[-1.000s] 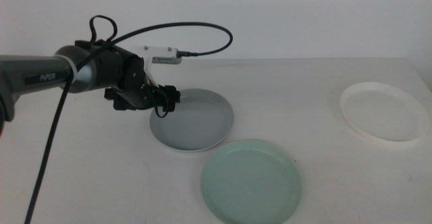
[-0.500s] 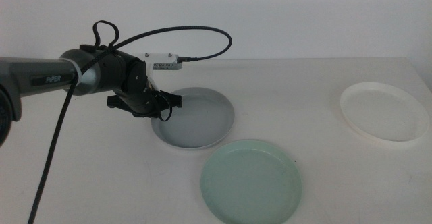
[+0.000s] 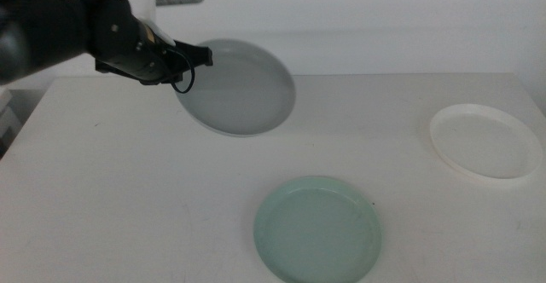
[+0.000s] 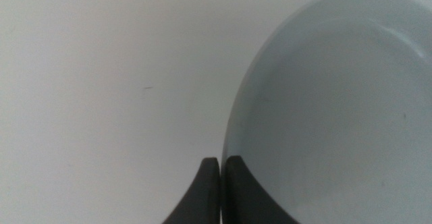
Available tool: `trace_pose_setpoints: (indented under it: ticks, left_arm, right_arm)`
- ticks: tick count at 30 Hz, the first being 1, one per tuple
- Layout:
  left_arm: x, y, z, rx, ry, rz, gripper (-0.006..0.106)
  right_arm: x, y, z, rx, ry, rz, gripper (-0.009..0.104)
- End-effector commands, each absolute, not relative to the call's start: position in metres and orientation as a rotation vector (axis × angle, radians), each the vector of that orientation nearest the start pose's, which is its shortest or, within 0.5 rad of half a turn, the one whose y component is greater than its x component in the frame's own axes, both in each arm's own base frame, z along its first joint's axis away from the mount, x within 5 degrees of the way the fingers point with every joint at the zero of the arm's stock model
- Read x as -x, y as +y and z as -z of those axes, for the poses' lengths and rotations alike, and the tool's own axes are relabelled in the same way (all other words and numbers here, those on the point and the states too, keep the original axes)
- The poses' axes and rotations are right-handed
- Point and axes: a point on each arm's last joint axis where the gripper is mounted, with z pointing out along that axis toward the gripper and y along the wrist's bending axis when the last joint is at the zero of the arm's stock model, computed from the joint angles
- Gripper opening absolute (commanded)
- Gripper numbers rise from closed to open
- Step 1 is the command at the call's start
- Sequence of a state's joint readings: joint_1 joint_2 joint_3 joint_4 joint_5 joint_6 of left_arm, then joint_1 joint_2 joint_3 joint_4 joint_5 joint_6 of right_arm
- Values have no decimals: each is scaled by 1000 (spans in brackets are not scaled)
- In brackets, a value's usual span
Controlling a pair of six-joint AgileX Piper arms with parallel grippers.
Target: Stack the three bowls on top of each other.
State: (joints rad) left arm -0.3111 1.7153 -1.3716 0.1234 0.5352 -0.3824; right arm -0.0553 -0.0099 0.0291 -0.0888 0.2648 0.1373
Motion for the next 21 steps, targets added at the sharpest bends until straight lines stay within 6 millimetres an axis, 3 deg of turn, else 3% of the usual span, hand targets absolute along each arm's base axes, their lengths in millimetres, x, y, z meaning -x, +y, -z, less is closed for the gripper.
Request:
trace_pose_setpoints:
  ticks: [1, 4, 9, 10, 15, 21]
  left_arm:
    - [-348, -123, -328, -34, 2242, 299, 0]
    - [-320, -137, -327, -108, 2224, 348, 0]
    - [-286, -167, -300, -178, 2281, 436, 0]
    - [-278, -177, -288, -188, 2301, 470, 0]
    - [-266, -196, -256, -199, 2347, 527, 0]
    - [-268, -210, -230, -217, 2403, 525, 0]
  right_arm:
    - [-54, -5, -191, -79, 1654, 38, 50]
    - [-54, -5, -191, -79, 1654, 38, 50]
    - [-54, -5, -191, -79, 1654, 38, 50]
    - [-54, -5, -191, -79, 1654, 38, 50]
    - [-54, -5, -191, -79, 1654, 38, 50]
    - [-54, -5, -191, -79, 1654, 38, 50]
